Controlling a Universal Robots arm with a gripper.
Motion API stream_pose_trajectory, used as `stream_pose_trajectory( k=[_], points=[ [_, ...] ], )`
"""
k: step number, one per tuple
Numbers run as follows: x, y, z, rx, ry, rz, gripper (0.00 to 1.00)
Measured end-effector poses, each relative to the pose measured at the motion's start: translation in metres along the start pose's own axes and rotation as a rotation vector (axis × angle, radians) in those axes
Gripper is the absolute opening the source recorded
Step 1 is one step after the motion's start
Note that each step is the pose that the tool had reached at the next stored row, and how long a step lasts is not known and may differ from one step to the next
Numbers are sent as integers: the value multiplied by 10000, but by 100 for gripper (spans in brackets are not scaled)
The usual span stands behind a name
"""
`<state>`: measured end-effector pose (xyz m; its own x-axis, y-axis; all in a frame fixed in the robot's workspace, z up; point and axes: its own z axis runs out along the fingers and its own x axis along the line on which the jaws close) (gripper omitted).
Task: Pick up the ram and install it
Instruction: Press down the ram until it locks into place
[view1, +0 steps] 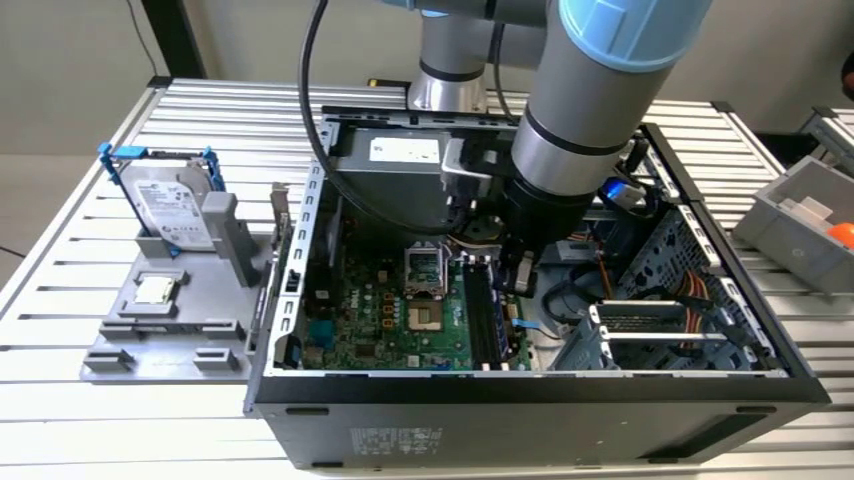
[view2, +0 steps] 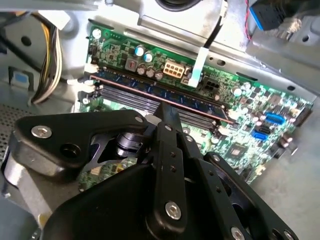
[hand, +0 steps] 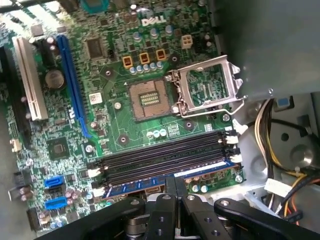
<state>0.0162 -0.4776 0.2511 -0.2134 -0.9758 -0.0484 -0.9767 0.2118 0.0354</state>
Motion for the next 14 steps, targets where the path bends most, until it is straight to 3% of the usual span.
stream_pose_trajectory(
  k=[3,14],
  points=[
    [0,-1,0,-15,11,-309,0],
    [-16,-72,-1,-36,25,-740,0]
  ],
)
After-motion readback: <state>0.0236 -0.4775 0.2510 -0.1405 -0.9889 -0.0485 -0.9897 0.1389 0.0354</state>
